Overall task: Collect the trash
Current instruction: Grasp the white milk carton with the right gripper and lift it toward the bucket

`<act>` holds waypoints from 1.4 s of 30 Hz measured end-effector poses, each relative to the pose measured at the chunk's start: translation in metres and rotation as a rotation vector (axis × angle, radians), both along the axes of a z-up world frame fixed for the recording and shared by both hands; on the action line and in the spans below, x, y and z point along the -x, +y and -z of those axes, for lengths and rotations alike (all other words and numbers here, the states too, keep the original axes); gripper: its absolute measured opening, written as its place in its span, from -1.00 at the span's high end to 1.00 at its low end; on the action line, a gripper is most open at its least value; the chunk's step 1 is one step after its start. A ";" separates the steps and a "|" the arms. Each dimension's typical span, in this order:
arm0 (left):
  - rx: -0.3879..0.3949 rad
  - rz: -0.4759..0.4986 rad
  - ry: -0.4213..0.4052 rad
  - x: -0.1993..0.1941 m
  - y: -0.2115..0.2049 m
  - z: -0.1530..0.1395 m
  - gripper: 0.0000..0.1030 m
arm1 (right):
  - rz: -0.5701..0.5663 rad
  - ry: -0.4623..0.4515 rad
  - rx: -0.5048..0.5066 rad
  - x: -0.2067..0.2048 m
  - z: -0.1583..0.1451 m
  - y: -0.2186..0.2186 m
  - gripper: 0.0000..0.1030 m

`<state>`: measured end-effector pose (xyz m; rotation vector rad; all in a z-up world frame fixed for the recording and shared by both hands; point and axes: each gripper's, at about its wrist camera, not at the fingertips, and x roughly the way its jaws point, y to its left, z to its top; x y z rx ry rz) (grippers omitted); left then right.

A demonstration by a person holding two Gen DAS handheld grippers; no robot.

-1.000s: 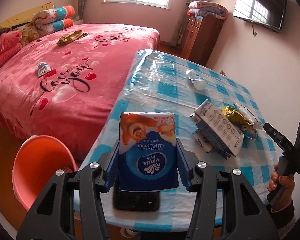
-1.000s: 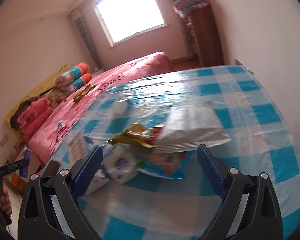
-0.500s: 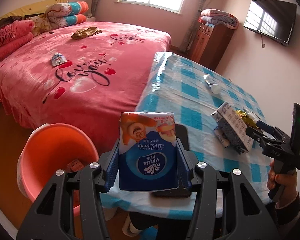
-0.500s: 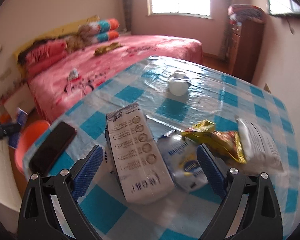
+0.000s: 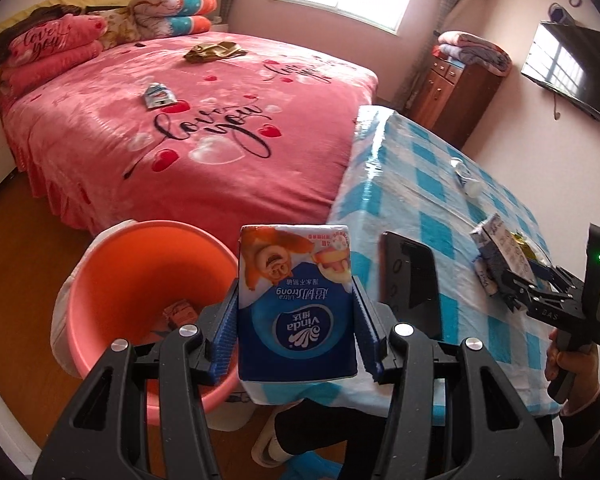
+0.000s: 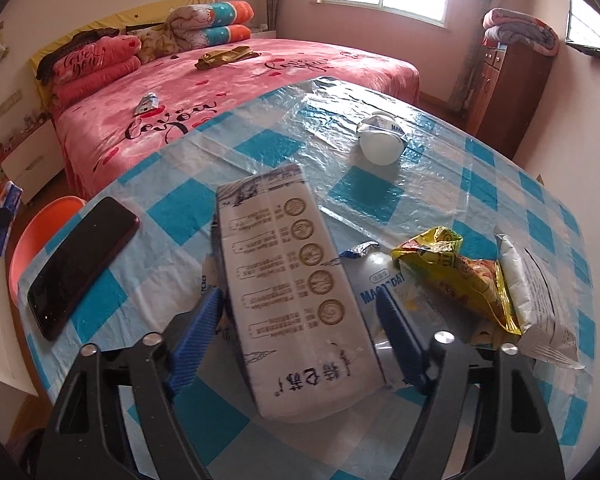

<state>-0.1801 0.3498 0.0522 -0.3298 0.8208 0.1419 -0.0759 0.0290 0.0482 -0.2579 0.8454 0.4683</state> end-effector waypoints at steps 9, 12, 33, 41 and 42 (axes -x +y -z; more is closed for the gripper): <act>0.002 -0.064 0.005 0.006 0.021 0.004 -0.02 | -0.010 -0.016 0.018 0.007 0.001 0.003 -0.22; -0.002 -0.075 0.012 0.007 0.024 0.007 -0.02 | -0.004 -0.018 0.021 0.007 0.000 0.002 -0.21; 0.029 -0.234 0.034 0.031 0.083 0.037 -0.02 | -0.228 0.006 -0.166 0.026 -0.072 0.096 -0.21; 0.071 -0.291 0.056 0.039 0.105 0.062 -0.02 | -0.437 0.108 -0.190 0.047 -0.073 0.193 -0.21; 0.071 -0.293 0.058 0.039 0.106 0.063 -0.02 | -0.464 0.116 -0.184 0.051 -0.072 0.207 -0.21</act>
